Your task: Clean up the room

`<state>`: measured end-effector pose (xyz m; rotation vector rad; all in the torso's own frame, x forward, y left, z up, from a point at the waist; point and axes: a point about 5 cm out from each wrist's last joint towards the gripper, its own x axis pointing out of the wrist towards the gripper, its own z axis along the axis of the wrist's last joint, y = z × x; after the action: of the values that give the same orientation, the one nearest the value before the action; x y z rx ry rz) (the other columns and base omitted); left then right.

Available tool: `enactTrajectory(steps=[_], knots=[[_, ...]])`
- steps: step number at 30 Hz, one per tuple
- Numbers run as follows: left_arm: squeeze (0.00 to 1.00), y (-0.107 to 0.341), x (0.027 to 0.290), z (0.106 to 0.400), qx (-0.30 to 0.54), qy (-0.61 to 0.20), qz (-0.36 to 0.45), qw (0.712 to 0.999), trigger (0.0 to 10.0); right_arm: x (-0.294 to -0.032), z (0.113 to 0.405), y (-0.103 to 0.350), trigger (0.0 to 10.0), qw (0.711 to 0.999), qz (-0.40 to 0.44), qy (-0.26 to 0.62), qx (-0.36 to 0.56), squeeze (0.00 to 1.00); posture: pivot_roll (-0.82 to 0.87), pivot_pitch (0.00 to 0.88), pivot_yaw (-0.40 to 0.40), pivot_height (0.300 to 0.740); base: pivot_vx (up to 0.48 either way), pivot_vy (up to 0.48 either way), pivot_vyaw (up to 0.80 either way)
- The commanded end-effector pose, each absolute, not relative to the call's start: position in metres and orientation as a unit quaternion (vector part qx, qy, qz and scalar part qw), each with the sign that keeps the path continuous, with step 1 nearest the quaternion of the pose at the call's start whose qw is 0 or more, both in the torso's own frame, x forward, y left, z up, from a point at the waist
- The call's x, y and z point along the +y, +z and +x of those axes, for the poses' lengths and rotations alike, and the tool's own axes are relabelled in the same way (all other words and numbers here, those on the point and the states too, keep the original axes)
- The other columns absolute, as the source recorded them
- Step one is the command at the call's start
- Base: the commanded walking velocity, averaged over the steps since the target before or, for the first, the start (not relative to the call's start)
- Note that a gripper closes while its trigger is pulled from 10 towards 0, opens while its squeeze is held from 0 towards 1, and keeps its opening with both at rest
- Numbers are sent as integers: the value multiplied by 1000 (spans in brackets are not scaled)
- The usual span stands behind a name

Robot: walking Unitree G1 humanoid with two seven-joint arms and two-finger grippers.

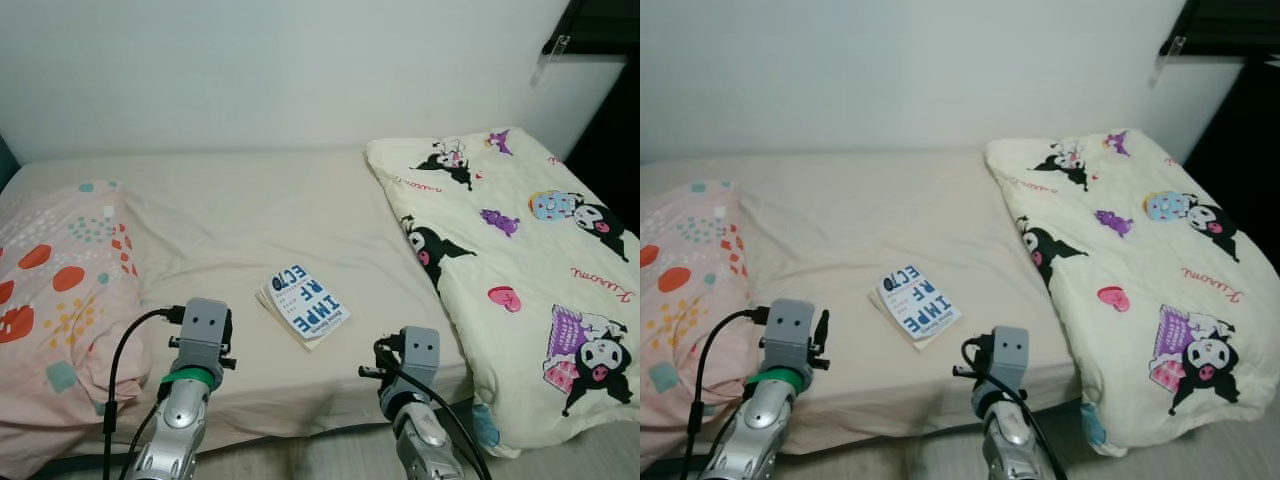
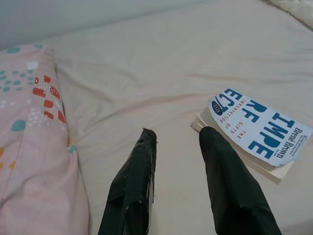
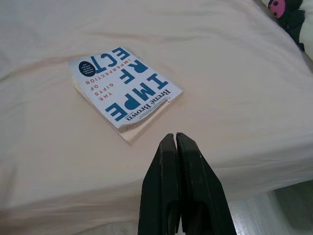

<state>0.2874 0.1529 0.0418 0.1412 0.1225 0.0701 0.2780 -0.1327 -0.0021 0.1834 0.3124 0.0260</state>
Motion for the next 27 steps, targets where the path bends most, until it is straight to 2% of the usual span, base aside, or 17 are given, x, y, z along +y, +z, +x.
enactTrajectory(steps=[1, 8, 27], knots=[[0, 38, 155, 285, 72, 43, 60, 995, 10000, -130, 276, -5, 10000, 982, 90, 24, 164, 0, 37, 4, 35, 740, 0, 0, 0], [0, 38, 155, 285, 75, 44, 60, 994, 10000, -129, 277, -4, 10000, 982, 87, 30, 164, 0, 40, 5, 32, 740, 0, 0, 800], [0, 34, 154, 285, 89, 37, 69, 993, 10000, -131, 277, -5, 10000, 981, 87, 25, 170, 0, 40, 6, 30, 740, 0, 0, 0]])
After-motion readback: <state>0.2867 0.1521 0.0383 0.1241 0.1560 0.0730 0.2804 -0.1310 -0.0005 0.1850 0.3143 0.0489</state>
